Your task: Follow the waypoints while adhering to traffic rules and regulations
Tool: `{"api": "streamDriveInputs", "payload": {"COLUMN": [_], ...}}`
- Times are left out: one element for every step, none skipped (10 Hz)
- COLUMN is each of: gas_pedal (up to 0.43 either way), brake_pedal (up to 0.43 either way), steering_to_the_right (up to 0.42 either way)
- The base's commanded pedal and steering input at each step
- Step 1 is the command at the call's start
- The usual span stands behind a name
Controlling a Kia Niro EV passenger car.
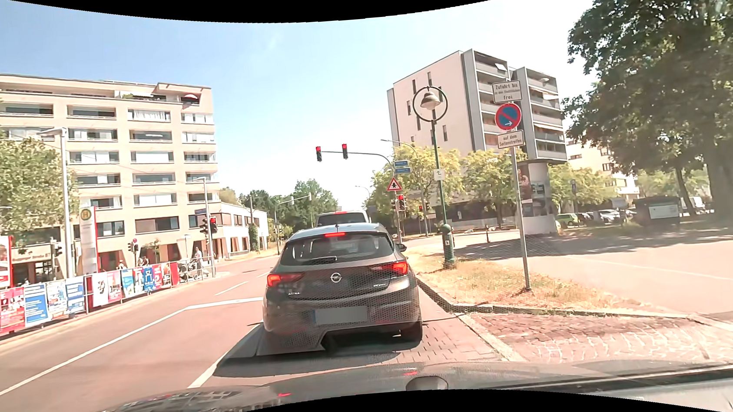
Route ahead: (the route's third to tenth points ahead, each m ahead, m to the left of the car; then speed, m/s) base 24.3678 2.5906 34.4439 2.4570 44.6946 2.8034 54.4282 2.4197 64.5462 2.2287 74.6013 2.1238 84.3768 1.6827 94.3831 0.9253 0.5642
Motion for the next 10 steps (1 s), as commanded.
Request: {"api": "streamDriveInputs", "payload": {"gas_pedal": [0.0, 0.0, 0.0, 0.0, 0.0, 0.0, 0.0, 0.0, 0.0, 0.0], "brake_pedal": [0.085, 0.098, 0.098, 0.104, 0.11, 0.11, 0.116, 0.122, 0.122, 0.128], "steering_to_the_right": [-0.107, -0.107, -0.107, -0.111, -0.124, -0.139, -0.151, -0.161, -0.162, -0.161]}}
